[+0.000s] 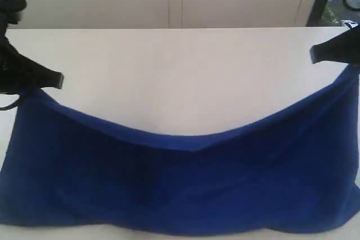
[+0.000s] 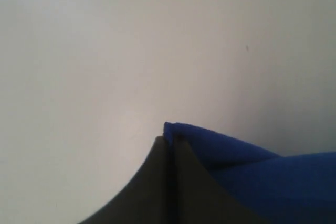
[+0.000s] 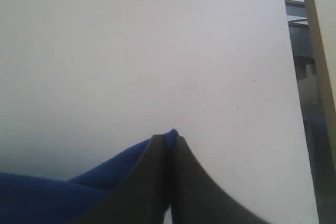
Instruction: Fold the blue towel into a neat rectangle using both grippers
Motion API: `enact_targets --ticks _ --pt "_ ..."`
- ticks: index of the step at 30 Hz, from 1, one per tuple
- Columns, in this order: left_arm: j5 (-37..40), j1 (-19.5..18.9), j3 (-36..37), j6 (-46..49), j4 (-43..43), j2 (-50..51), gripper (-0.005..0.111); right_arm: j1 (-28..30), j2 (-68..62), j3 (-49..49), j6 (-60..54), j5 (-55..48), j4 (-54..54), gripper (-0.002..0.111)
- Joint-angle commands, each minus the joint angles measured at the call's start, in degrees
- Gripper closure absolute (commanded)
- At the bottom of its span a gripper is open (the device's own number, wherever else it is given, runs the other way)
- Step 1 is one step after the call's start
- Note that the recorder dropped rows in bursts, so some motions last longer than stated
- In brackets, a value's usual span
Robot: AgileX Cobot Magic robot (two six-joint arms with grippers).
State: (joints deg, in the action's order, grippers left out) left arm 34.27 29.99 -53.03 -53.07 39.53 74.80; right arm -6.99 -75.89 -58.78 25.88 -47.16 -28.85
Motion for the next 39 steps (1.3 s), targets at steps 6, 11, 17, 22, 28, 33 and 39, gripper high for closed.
enact_targets --ticks 6,11,17,22,28,33,39 --pt "-43.5 -16.7 0.2 -10.7 1.4 22.5 0.107 4.1 -23.7 -0.2 27.7 26.3 -22.8 0.108" --pt "-40.7 -17.3 -2.6 -11.2 1.1 25.6 0.082 5.3 -27.4 -2.4 31.3 26.8 -24.3 0.081" --pt "-39.0 -17.3 -4.0 -10.7 1.2 25.6 0.041 5.3 -27.6 -3.5 34.8 23.2 -24.5 0.057" --pt "-28.0 -17.3 -7.8 -1.0 1.2 22.2 0.041 5.3 -24.9 -5.3 33.7 16.3 -25.4 0.057" --pt "-26.6 -17.3 -8.2 5.9 1.3 17.5 0.066 5.9 -20.6 -5.6 20.7 14.0 -18.9 0.079" --pt "-23.9 -17.3 -8.4 6.8 1.2 14.9 0.106 9.8 -19.1 -8.4 -4.4 12.4 5.5 0.105" --pt "-16.9 -17.3 -11.6 18.4 -10.8 16.3 0.106 15.5 -20.6 -10.7 -19.0 11.3 20.8 0.106"
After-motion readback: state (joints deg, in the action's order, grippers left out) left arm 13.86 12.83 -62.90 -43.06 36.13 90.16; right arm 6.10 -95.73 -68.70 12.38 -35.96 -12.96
